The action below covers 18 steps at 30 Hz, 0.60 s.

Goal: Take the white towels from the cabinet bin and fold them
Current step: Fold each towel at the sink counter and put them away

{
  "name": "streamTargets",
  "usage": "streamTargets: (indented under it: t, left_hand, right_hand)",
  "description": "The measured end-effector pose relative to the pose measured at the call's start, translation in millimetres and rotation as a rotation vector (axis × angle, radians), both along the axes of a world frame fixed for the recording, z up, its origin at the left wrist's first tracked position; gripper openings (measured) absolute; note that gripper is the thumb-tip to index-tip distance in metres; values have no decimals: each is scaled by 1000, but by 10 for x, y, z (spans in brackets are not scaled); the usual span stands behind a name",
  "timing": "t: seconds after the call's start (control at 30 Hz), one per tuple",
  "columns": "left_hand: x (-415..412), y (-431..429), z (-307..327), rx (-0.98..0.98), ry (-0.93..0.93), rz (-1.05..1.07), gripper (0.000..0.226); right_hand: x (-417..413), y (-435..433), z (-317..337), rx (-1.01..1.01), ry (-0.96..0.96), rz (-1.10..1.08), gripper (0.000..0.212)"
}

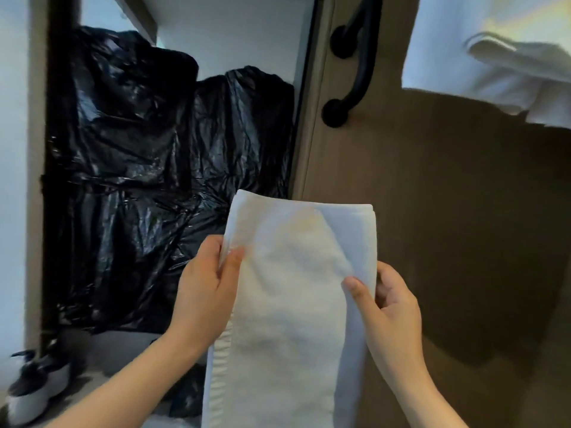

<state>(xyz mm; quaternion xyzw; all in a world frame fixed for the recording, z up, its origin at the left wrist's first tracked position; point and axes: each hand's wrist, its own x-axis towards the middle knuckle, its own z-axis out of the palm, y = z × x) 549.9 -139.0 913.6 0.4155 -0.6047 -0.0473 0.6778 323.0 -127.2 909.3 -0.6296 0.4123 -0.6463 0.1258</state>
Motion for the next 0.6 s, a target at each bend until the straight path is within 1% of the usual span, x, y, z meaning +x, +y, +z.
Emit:
streamTargets:
  t: [0.07, 0.13, 0.2, 0.3, 0.47, 0.6]
  left_hand:
    - [274, 73, -7, -19, 6, 74, 21]
    - [527, 136, -21, -33, 9, 130, 23]
    - [762, 195, -31, -40, 15, 159, 25]
    - [1102, 254, -38, -61, 0, 192, 31]
    - [1632, 203, -11, -65, -37, 207, 28]
    - [1882, 60, 45, -57, -62, 139, 25]
  right_hand:
    - [267, -44, 40, -20, 18, 55, 19]
    - [516, -82, 69, -32, 33, 108, 21]
    - [747, -120, 82, -40, 43, 150, 23]
    - [1065, -175, 87, -47, 52, 185, 18]
    - [1571, -219, 58, -45, 18, 183, 17]
    - [1805, -219, 50, -41, -18, 149, 25]
